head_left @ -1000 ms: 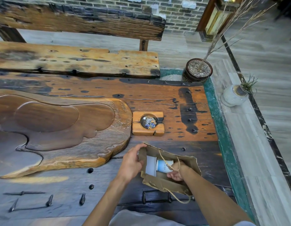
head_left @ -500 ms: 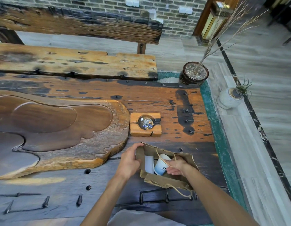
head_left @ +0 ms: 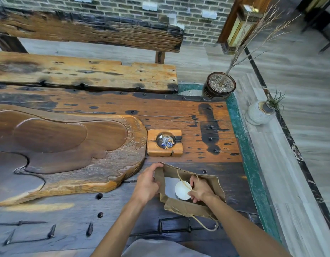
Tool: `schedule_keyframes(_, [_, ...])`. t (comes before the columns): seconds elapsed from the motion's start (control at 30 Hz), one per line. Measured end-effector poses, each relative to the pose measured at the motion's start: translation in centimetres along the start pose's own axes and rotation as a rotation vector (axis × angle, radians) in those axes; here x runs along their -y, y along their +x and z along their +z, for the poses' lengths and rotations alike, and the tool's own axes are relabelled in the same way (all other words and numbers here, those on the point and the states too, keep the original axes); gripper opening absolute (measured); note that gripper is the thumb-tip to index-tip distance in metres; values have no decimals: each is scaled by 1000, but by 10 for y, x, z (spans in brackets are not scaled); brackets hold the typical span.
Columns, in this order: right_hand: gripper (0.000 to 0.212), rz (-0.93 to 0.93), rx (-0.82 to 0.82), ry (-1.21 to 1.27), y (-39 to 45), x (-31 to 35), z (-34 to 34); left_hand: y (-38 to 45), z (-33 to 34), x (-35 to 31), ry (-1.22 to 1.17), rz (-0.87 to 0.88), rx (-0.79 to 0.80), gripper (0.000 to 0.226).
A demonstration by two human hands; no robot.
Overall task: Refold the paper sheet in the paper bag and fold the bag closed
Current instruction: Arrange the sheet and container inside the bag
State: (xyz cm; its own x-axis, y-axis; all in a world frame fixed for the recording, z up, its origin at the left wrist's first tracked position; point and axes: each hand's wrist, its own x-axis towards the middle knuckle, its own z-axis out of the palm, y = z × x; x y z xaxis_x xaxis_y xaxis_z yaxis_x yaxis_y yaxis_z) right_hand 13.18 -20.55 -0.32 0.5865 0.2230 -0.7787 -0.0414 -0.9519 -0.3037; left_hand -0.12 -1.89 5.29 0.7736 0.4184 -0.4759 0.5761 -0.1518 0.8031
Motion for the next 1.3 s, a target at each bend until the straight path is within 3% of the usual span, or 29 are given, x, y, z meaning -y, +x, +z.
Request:
schedule_keyframes(0.13, [36,38,17,-34,1,0,3,1,0,0,9,4,3,66])
schedule_keyframes(0.27, [12,127,-42,-23,3,-4,3,1,0,3,-3,2,-4,68])
schedule_keyframes(0.4, [23,119,-62,-128,-1,-6,-6,2,2,4,-9,3,-5,67])
schedule_keyframes(0.57, [29,76,-131,-54,4,-14,-4,2,5,1,-8,16,2,64])
schedule_keyframes(0.8, [30,124,-33,-202,-7,3,-7,-3,4,-4,63,48,-5,62])
schedule_keyframes(1.07, [72,49,90,-286,-33,17,-22,-9,9,-9,187,167,40,65])
schedule_keyframes(1.17, [53,-37,90,-331,-54,21,-35,-11,8,-9,184,209,60,69])
schedule_keyframes(1.3, [65,-129,89,-311,-91,25,-60,-9,5,-15,173,238,70,78])
